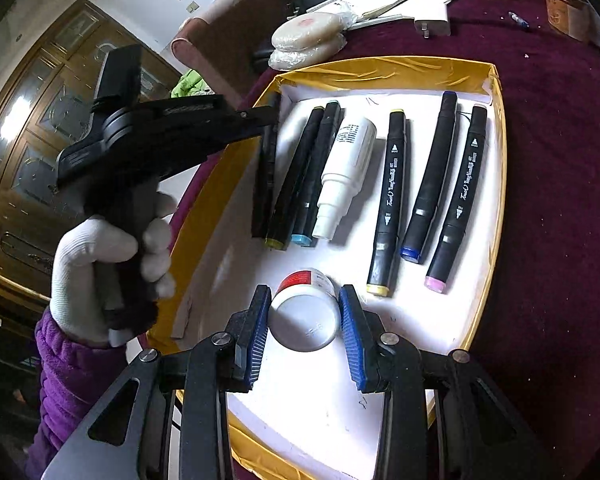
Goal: Organize rigid objects
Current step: 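Place the marker and red-labelled bottle in the white tray, open both grippers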
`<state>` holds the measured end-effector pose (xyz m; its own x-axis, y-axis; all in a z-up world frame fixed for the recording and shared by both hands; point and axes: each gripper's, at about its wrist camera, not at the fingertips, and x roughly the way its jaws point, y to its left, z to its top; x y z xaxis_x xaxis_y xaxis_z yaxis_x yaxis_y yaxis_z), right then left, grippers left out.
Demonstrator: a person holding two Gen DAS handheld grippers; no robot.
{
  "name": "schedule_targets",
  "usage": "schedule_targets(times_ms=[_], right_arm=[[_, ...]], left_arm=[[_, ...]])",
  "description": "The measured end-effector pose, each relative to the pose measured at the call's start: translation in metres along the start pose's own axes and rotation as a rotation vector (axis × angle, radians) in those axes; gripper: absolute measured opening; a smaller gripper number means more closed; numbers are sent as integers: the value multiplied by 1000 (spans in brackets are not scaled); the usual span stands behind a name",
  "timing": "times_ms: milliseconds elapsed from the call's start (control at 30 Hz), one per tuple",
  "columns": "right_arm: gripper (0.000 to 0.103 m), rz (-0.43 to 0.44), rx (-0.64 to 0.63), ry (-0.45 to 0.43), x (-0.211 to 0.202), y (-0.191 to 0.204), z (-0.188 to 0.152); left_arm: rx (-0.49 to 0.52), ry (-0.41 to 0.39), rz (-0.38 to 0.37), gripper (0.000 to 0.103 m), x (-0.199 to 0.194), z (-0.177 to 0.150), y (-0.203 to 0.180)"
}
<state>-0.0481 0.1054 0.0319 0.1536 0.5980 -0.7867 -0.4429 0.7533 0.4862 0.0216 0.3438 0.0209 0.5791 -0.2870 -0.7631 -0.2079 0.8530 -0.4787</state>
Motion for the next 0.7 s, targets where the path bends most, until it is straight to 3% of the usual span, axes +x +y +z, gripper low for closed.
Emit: schedule_targets(times_ms=[100,167,233,333,400,533,700], right_arm=[[31,1,3,-3,0,0,1],[31,3,8,-1,4,0,3],[31,3,7,12,11,0,3],[31,6,-8,35,21,5,0],[31,8,-24,55,29,11,-3],[31,17,-57,102,49,26,0],[31,23,-64,125,76,51,23]], left_arm=[[-19,-6,-20,28,-6,-5,2],[-17,-21,-43,28,-19,-11,1],[-15,-52,-83,30,-38,-18,-2],[8,-124,-140,45,-80,-39,-3],[21,-161,-175,46,-102,-52,-2],[52,-250,-178,47,-143,-81,3],[17,-341,-162,56,-173,-107,14]])
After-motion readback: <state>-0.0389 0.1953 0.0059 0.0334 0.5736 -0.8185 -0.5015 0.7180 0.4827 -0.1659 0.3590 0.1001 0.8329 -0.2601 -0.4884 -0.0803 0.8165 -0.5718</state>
